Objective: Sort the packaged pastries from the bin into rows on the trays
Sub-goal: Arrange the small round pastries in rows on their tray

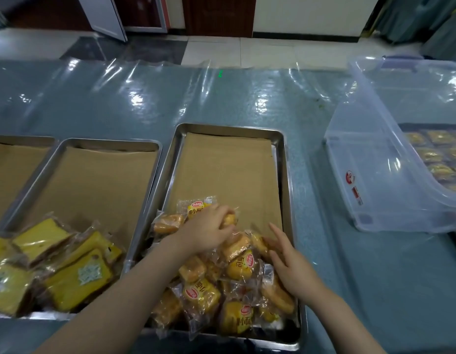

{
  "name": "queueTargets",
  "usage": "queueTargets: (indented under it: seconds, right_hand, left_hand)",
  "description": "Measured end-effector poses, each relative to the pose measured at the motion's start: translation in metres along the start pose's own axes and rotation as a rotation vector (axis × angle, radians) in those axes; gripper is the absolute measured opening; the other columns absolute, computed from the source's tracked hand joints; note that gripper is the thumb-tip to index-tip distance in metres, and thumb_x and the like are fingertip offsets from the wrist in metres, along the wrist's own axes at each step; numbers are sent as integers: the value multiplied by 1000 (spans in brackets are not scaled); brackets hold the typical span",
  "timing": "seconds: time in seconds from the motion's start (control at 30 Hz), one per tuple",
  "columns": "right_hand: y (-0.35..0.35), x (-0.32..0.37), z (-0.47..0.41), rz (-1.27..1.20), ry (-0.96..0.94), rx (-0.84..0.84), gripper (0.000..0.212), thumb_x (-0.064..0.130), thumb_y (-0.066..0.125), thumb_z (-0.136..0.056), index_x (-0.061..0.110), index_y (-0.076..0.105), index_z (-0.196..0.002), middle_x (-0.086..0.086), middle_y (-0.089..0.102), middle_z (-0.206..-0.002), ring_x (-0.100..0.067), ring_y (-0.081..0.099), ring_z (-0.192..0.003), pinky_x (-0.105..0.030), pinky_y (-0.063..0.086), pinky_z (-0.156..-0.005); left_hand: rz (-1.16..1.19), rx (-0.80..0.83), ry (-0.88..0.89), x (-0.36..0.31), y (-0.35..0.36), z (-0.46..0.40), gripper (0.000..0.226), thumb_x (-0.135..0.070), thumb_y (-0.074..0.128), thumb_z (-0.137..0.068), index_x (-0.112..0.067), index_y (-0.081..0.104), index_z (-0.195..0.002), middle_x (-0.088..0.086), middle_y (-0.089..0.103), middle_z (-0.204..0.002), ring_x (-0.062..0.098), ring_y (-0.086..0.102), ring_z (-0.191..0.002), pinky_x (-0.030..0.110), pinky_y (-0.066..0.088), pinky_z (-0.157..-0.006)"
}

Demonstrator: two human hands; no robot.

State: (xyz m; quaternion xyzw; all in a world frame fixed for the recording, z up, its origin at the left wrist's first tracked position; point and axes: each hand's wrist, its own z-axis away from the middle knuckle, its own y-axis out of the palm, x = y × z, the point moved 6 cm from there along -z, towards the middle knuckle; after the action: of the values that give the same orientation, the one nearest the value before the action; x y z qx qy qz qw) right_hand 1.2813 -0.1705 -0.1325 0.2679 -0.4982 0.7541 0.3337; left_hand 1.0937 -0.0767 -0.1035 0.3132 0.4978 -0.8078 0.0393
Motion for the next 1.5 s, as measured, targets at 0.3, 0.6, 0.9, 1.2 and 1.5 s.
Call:
queueTargets:
  seconds: [0.3, 0.6, 0.9, 1.2, 1.5]
  right_hand:
    - [-4, 5, -42, 133, 85, -63, 73, 24, 78, -78, 26, 34, -137, 7, 43, -129, -9, 50, -109, -24, 46, -94]
    - [-12, 16, -106, 504, -184, -105, 31, 3, 57, -83, 19, 64, -108, 4, 58, -105, -19, 56, -99, -29, 47, -83]
    - [-7, 50, -178, 516, -275, -20, 42, 22, 47, -99, 26, 49, -141, 5, 39, -153, -19, 44, -134, -34, 39, -109]
    - [10, 90, -269, 488, -358, 70, 53, 19, 44, -98, 23, 31, -149, 5, 19, -161, -26, 45, -132, -37, 42, -102]
    - [44, 135, -338, 800, -372, 123, 70, 42, 39, -101, 22, 3, -157, -5, -7, -164, -29, -7, -150, -42, 1, -121]
  left_hand:
    - [37, 181, 80, 16, 0, -22, 40, -44, 51, -96, -35, 54, -135, -13, 38, -149, 8, 35, -134, 36, 30, -113]
    - [171, 132, -2, 21, -13, -47, 30, -31, 40, -103, -31, 54, -130, -14, 60, -121, 7, 56, -109, 29, 47, -93]
    - [-13, -85, -160, 94, -48, -83, 43, -21, 41, -101, -20, 43, -144, 2, 45, -145, 21, 44, -129, 36, 37, -108]
    - [-128, 59, -260, 135, -33, -85, 56, -45, 31, -103, -24, 23, -154, 3, 4, -163, 26, 1, -149, 40, 11, -119]
    - [-178, 122, -276, 140, -25, -86, 60, -49, 30, -100, -32, 11, -155, 0, -5, -163, 26, -6, -150, 43, 13, -119]
